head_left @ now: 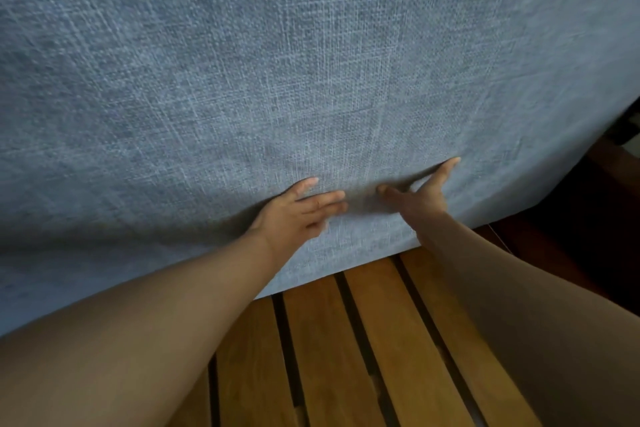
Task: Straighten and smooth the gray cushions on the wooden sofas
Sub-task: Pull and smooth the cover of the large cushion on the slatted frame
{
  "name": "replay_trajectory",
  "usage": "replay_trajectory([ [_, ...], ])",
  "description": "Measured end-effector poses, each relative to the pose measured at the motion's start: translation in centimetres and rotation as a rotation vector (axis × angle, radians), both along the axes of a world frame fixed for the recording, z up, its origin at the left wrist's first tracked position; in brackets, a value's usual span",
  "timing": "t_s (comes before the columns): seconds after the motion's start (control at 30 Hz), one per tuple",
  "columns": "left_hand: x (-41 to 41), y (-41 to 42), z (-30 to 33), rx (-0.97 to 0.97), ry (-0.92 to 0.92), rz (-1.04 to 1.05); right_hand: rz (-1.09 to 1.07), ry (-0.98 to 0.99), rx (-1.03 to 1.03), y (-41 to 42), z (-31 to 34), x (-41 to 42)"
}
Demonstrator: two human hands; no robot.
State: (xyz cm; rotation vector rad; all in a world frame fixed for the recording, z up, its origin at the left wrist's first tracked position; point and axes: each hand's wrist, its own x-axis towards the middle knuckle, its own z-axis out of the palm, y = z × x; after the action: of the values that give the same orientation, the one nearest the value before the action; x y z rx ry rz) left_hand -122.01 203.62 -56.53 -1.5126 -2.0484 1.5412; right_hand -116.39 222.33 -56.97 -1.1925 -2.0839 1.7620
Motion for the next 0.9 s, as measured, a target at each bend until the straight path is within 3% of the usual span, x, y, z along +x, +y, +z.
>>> replay_trajectory([
  [0.2, 1.2, -3.8, 4.0, 0.022, 0.023, 0.054, 0.111, 0.014, 0.078, -2.8, 4.9, 1.1],
  [0.53, 2.2, -14.0, 16.2, 0.316, -0.027, 0.254, 0.679, 0.015, 0.499, -15.9, 15.2, 3.0],
  [0.63, 2.2, -17.1, 19.5, 0.386, -0.024, 0.282, 0.709, -0.003, 0.573, -18.8, 18.5, 2.4],
  [0.73, 1.8, -21.1, 22.7, 0.594, 0.024, 0.252, 0.725, -0.026, 0.654, -22.0, 21.8, 1.8],
  [0.9, 0.9, -26.2, 29.7, 0.661, 0.023, 0.37, 0.663, 0.044, 0.783, -27.7, 27.5, -0.1],
])
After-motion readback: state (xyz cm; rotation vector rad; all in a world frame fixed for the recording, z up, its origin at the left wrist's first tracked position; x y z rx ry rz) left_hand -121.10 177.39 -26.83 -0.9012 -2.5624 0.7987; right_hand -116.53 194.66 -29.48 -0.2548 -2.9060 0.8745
